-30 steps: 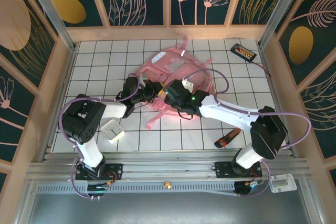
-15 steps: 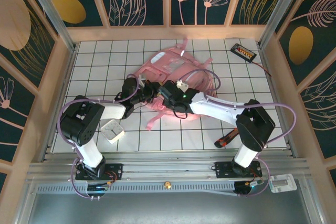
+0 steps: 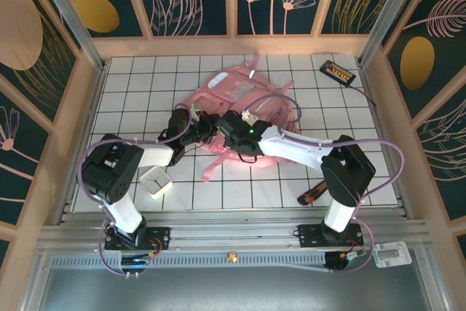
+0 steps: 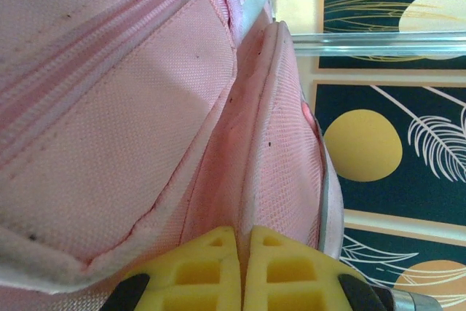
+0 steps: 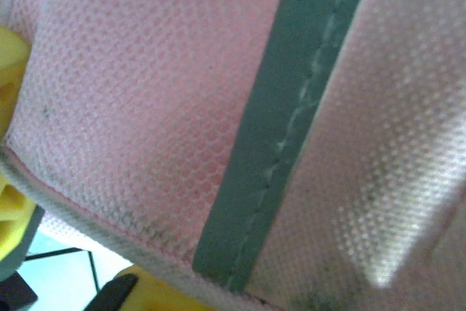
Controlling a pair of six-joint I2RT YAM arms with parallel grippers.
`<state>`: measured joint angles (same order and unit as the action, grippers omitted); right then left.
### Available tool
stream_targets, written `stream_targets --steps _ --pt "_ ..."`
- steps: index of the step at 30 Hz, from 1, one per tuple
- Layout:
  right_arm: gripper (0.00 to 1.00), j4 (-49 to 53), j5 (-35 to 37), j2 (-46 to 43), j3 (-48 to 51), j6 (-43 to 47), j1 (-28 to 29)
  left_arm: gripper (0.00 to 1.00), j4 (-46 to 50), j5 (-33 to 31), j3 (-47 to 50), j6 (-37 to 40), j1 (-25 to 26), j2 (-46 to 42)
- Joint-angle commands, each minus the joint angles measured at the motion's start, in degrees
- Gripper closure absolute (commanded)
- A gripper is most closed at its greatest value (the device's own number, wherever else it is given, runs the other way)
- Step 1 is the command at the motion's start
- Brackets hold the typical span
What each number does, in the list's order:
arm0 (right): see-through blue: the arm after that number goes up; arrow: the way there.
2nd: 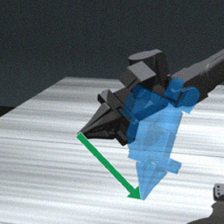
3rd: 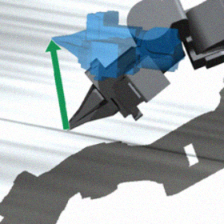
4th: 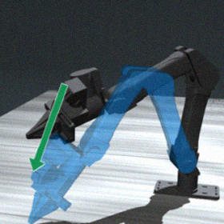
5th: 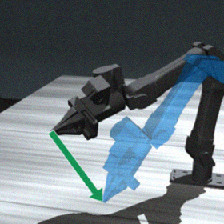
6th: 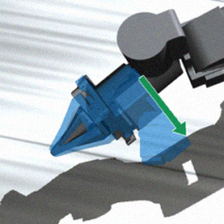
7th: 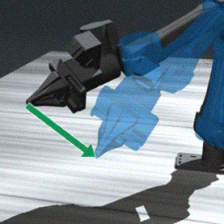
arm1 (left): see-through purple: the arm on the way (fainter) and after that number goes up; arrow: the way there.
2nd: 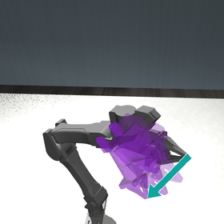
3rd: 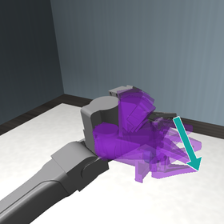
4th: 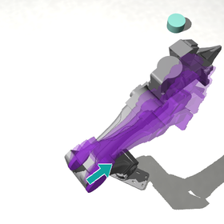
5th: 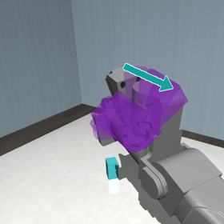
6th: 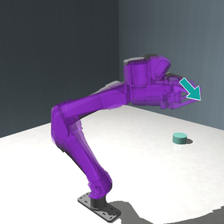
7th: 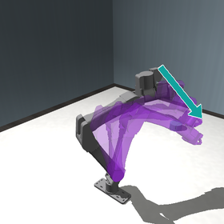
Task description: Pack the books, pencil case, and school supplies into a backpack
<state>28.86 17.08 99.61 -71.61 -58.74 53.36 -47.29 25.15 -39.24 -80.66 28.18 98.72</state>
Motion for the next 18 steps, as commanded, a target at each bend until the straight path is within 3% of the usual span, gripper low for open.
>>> stream_targets --steps 1,2,11,18 --pt "0.96 -2.81 2.08 1.39 -1.62 0.73 -0.28 1.0 -6.09 5.1 0.13 -1.13 1.05 -4.06" --pt "1.0 -2.52 2.08 1.16 -1.55 0.75 -0.28 1.0 -5.49 4.96 0.07 -0.61 1.05 -4.14" --pt "1.0 3.96 1.32 -4.09 1.7 4.33 -0.67 1.0 12.79 0.74 -5.44 14.18 0.15 -5.99" --pt "1.0 6.88 -1.95 -10.24 7.14 8.2 -2.99 1.0 19.2 -0.78 -7.75 19.7 -1.62 -5.99"
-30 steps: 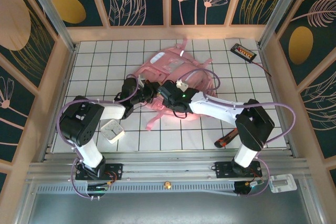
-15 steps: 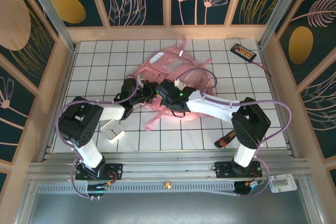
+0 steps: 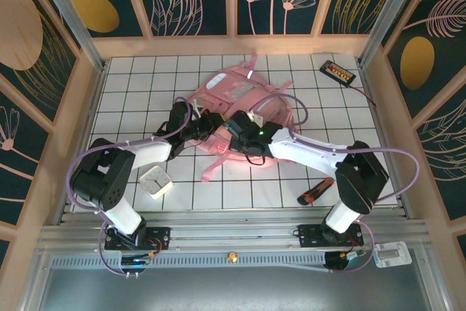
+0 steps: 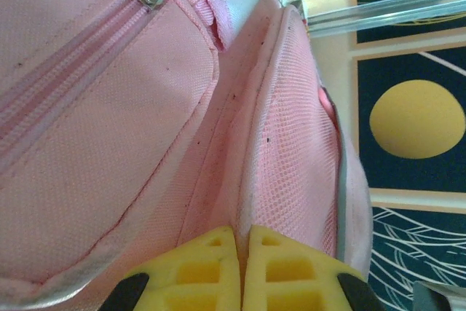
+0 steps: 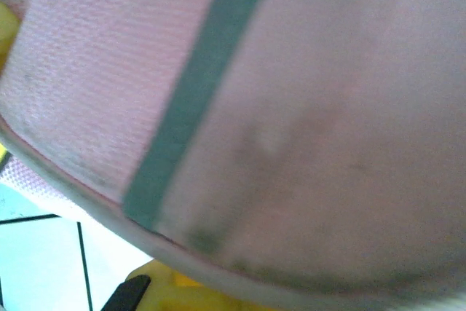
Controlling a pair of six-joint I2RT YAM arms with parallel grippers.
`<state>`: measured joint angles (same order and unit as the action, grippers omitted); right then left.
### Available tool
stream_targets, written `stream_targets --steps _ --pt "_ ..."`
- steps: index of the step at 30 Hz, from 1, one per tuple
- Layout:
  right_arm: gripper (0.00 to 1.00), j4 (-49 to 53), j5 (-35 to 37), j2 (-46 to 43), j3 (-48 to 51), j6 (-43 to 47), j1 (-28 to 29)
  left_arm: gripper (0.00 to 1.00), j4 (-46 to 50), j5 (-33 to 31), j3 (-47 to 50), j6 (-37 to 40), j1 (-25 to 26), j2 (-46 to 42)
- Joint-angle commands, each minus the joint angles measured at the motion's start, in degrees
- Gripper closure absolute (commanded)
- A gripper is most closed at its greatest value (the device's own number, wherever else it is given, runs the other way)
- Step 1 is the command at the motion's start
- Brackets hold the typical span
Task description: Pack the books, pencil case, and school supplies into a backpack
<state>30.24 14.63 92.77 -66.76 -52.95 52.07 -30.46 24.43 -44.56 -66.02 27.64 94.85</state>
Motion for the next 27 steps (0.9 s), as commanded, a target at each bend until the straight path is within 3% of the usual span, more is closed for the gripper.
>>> stream_targets --steps 1,10,15,19,20,22,24,27 --pt "1.0 5.72 0.0 -4.27 2.95 3.28 -2.39 1.0 3.42 -0.37 -2.91 5.93 -1.12 -2.04" --pt "1.0 6.78 -6.12 -10.22 5.98 12.69 -9.74 1.0 8.2 -1.48 -4.58 10.75 -2.0 -1.29" --pt "1.0 6.72 -7.8 -10.82 5.17 17.73 -10.62 1.0 9.62 -1.55 -5.61 11.9 -2.5 -0.89" --pt "1.0 3.0 -13.21 -11.22 6.88 18.47 -10.44 1.0 9.4 1.48 -6.69 12.05 -2.64 -0.33" --pt "1.0 1.59 -14.74 -11.35 7.51 18.13 -10.36 0.96 8.84 2.12 -6.24 11.43 -2.59 -0.85" --pt "1.0 -0.97 -17.22 -11.82 8.26 17.26 -9.83 0.71 7.83 2.38 -4.16 9.72 -2.61 -2.84" --pt "1.0 -2.81 -18.78 -12.26 8.53 16.84 -9.39 0.55 4.81 3.33 -0.74 6.5 -2.59 -5.24" --pt "1.0 -3.44 -19.56 -12.31 8.05 17.04 -8.99 0.51 2.48 4.4 3.46 2.4 -2.29 -8.74"
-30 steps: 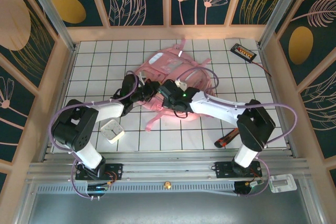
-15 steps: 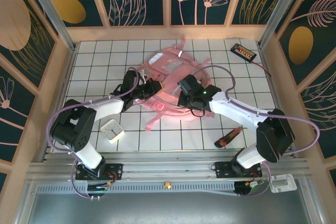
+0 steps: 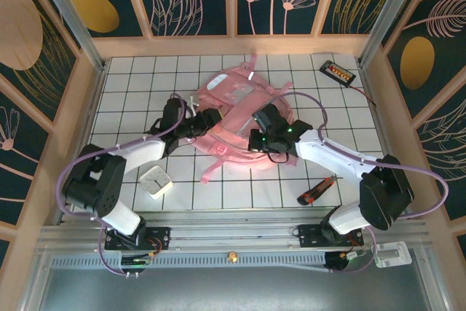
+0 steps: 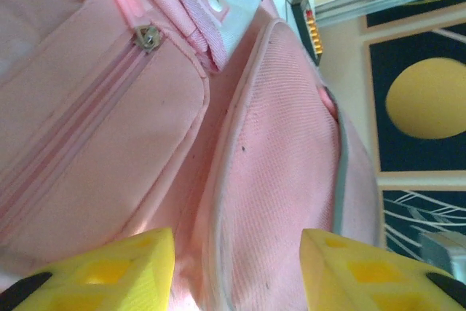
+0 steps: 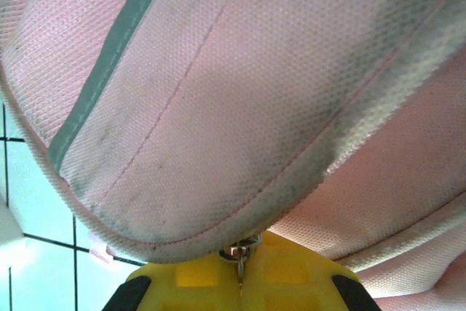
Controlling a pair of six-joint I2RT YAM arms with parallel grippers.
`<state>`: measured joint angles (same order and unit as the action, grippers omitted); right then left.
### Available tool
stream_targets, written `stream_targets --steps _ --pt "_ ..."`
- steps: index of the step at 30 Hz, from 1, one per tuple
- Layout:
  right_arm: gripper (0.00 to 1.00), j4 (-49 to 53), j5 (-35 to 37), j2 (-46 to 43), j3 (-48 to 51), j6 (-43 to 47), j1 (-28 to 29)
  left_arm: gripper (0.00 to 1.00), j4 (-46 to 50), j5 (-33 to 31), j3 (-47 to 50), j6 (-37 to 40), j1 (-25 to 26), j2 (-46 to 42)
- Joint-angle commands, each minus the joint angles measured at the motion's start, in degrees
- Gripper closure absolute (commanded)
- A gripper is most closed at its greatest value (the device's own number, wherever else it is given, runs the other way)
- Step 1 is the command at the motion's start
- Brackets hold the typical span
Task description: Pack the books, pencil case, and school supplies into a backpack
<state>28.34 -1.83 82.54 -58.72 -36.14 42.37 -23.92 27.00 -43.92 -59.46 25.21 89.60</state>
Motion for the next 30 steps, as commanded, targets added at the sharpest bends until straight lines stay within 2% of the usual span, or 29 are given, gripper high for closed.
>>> stream_targets --steps 1,6,11,17,22,24,25,30 --pt "1.0 -1.45 -3.1 -2.04 -0.31 0.42 0.9 0.51 -4.28 1.67 3.99 -5.08 0.48 -4.72" --pt "1.0 -1.91 -3.42 -2.76 0.13 0.39 1.47 0.5 -6.97 0.92 6.98 -10.37 4.11 -7.22" --pt "1.0 -2.23 -3.45 -3.08 0.45 -0.07 2.71 0.5 -14.46 0.72 5.89 -16.53 9.94 -0.94" --pt "1.0 -2.06 -3.45 -3.5 0.46 -0.24 4.03 0.49 -20.84 0.21 5.8 -20.95 11.54 4.56" --pt "1.0 -1.72 -2.37 -3.62 1.03 -0.25 4.03 0.49 -19.67 -0.2 5.75 -20.74 11.61 4.17" --pt "1.0 -1.53 -2.06 -3.62 1.23 -0.33 3.62 0.44 -18.03 -0.4 6.4 -19.95 11.62 2.63" --pt "1.0 -1.62 -2.13 -3.67 1.36 -0.42 3.41 0.38 -17.15 -0.48 7.14 -19.44 11.61 1.47" --pt "1.0 -2.51 -2.6 -3.15 0.9 -0.64 2.68 0.36 -14.1 -0.89 10.38 -18.6 11.64 -3.54"
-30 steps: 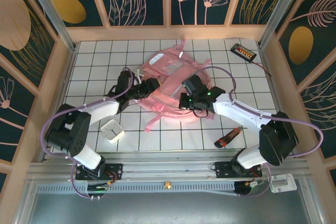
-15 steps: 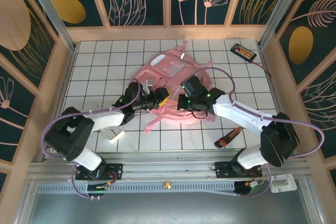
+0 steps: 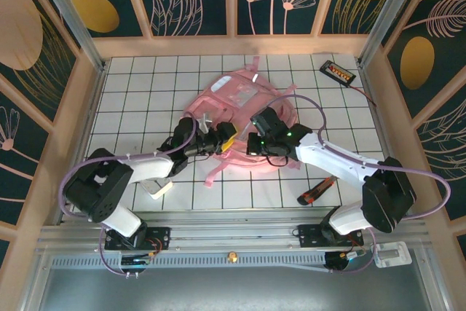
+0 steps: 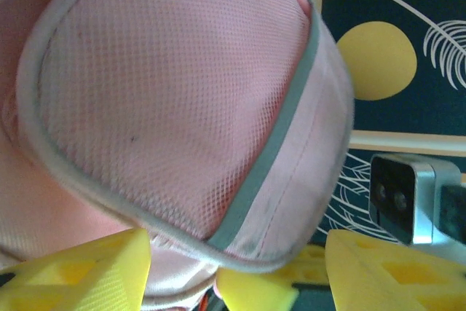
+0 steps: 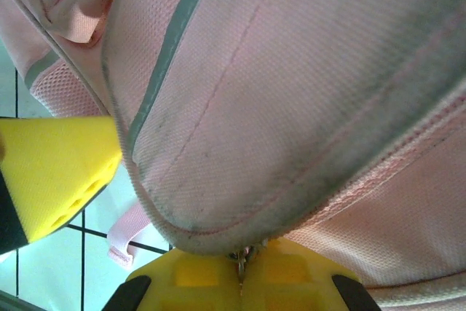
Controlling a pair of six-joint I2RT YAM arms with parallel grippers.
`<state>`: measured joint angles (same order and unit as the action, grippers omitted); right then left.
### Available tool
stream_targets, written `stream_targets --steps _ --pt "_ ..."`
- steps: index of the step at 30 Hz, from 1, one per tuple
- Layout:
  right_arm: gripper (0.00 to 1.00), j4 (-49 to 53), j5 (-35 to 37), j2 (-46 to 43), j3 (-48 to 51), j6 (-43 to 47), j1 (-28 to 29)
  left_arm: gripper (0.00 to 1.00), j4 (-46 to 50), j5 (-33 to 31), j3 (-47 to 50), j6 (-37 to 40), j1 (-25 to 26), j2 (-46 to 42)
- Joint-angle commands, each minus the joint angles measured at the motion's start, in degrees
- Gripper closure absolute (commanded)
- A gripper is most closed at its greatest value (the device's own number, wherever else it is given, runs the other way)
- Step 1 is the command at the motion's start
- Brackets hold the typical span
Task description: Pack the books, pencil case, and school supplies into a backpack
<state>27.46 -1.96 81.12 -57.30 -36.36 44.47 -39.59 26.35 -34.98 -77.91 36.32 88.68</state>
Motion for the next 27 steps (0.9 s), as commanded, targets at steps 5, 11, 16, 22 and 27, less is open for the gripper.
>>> stream_targets --steps 5,11,16,22,27 --pt "1.0 -4.18 -6.26 -0.55 -1.82 -1.4 0.75 0.35 1.31 -0.64 3.19 -1.07 0.51 -5.32" --pt "1.0 -7.68 -9.98 1.33 -3.72 -3.24 3.34 0.35 -0.93 -0.54 3.87 -2.57 0.6 -5.46" --pt "1.0 -8.42 -10.25 4.1 -5.48 -4.0 6.18 0.36 -2.88 -0.4 3.94 -3.46 0.77 -4.31" --pt "1.0 -8.3 -9.92 5.56 -5.73 -4.51 7.74 0.72 -4.7 -0.53 5.13 -3.14 0.78 -3.34" --pt "1.0 -1.17 -4.86 3.82 -6.72 -2.52 7.19 1.0 -3.99 -0.92 5.43 -1.98 0.43 -3.34"
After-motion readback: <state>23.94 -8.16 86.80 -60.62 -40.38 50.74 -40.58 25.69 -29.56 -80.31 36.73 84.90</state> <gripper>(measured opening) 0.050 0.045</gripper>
